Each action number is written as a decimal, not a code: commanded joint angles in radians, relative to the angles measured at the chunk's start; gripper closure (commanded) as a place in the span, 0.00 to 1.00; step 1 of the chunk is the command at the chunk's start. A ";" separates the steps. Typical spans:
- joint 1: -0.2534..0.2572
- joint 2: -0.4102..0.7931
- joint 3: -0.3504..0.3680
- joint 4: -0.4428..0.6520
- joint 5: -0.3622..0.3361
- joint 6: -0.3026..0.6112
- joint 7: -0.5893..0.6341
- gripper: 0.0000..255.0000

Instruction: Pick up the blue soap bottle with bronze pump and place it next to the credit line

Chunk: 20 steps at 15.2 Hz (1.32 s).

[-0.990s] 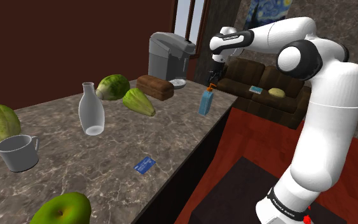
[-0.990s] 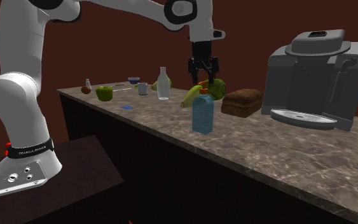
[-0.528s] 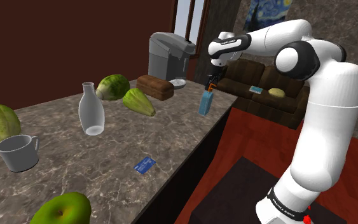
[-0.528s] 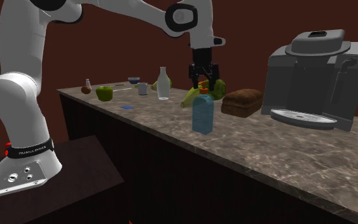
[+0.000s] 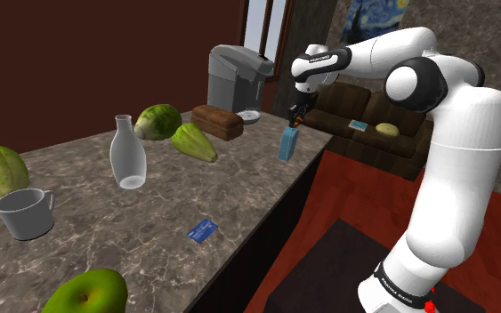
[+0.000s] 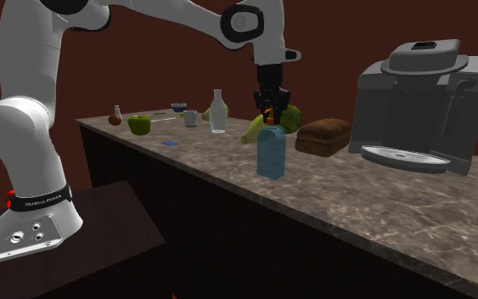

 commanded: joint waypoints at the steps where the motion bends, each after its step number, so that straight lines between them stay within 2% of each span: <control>1: 0.000 0.001 0.000 0.000 0.000 0.000 0.000 1.00; 6: 0.000 0.001 0.000 -0.001 0.000 0.000 0.000 1.00; 20: -0.007 -0.008 -0.005 0.169 -0.006 -0.177 0.006 1.00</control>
